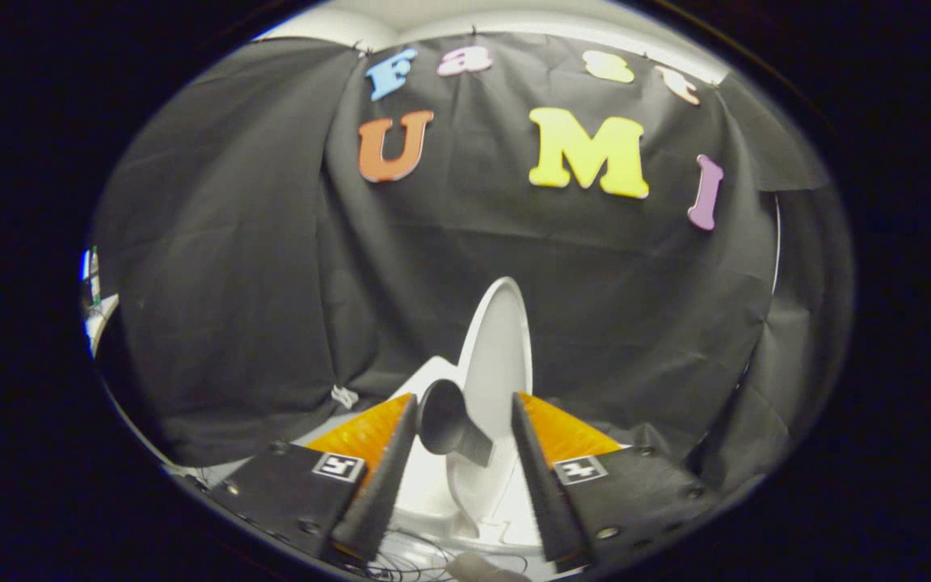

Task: Open the toilet lid.

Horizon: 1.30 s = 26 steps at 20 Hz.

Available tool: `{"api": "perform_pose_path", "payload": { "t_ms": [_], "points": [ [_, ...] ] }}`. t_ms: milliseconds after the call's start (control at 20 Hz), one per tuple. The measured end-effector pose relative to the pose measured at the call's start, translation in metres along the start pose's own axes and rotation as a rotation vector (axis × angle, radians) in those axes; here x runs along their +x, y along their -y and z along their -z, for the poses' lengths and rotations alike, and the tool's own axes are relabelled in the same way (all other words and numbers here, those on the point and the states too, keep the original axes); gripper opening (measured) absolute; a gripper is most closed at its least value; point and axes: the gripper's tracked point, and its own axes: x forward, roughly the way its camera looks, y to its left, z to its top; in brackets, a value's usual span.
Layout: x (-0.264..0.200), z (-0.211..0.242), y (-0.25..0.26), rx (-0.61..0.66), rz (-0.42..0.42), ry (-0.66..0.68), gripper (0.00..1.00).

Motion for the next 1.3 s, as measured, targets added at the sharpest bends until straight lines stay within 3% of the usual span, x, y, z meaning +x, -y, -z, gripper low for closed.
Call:
{"api": "perform_pose_path", "payload": {
  "t_ms": [250,600,1050,1300],
  "points": [
    [-0.055,-0.035,0.026,0.025,-0.023,0.186,1.0],
    [-0.128,-0.023,0.102,0.096,0.038,0.278,1.0],
    [-0.168,0.078,0.208,0.102,0.198,0.174,1.0],
    [-0.185,0.131,0.233,0.119,0.238,0.13,1.0]
  ]
}}
